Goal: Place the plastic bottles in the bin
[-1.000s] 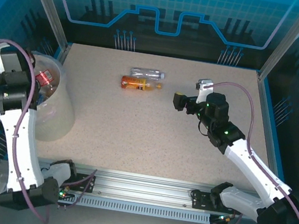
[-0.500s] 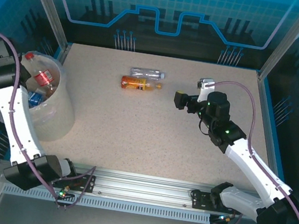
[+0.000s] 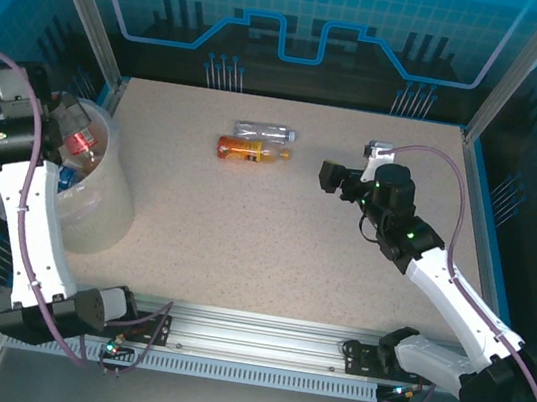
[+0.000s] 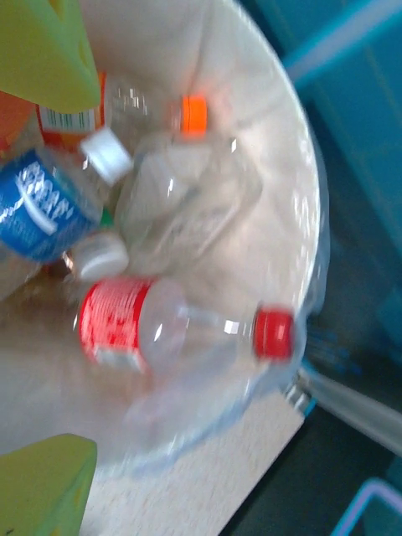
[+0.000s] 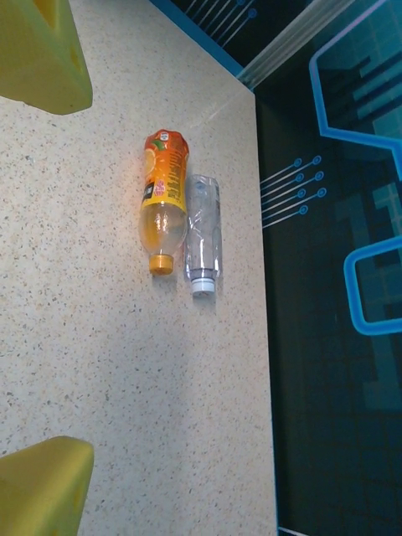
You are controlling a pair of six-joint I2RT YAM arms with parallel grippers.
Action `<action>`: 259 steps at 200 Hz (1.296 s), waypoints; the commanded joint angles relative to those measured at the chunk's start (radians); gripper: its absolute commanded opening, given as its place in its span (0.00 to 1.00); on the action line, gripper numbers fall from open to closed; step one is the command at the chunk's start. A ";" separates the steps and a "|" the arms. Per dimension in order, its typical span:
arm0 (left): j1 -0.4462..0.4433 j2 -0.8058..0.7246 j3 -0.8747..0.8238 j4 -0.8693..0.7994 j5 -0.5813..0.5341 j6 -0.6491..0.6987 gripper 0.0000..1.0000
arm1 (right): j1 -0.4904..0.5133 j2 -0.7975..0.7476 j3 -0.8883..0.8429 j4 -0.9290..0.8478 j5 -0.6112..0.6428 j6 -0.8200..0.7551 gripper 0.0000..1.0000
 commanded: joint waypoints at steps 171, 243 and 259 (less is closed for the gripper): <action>-0.631 0.278 -0.213 0.702 0.669 -0.001 0.99 | -0.012 -0.118 -0.026 -0.058 -0.092 -0.012 1.00; -0.630 0.712 -0.001 0.674 0.597 0.070 0.99 | -0.013 -0.157 -0.053 -0.111 -0.063 0.010 1.00; -0.634 0.783 0.043 0.685 0.631 0.151 0.99 | -0.013 -0.163 -0.051 -0.125 -0.061 0.013 1.00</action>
